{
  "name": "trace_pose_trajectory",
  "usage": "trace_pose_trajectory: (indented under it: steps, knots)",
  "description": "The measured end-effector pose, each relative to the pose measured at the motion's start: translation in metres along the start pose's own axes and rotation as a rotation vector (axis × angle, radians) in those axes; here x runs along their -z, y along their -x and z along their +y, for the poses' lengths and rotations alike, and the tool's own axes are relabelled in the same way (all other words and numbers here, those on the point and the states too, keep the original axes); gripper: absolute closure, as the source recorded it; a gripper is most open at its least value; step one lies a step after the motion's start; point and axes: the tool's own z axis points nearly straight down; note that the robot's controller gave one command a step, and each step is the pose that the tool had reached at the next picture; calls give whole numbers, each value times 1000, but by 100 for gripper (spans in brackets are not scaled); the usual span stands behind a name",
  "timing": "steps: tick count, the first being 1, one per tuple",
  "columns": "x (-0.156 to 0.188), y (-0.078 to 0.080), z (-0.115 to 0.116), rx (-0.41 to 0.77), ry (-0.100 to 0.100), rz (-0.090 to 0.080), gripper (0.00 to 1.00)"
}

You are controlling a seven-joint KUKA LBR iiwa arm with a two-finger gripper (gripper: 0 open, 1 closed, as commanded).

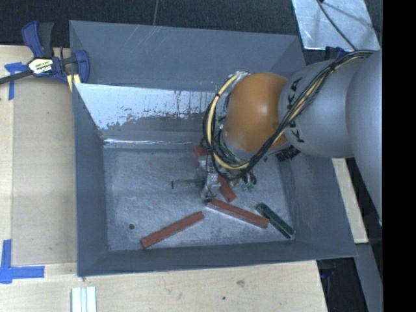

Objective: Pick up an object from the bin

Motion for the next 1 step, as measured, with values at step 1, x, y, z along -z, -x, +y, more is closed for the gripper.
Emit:
trace_pose_trajectory:
  steps: [1]
  knots:
    - [22, -1, 0, 0, -1, 6, 100]
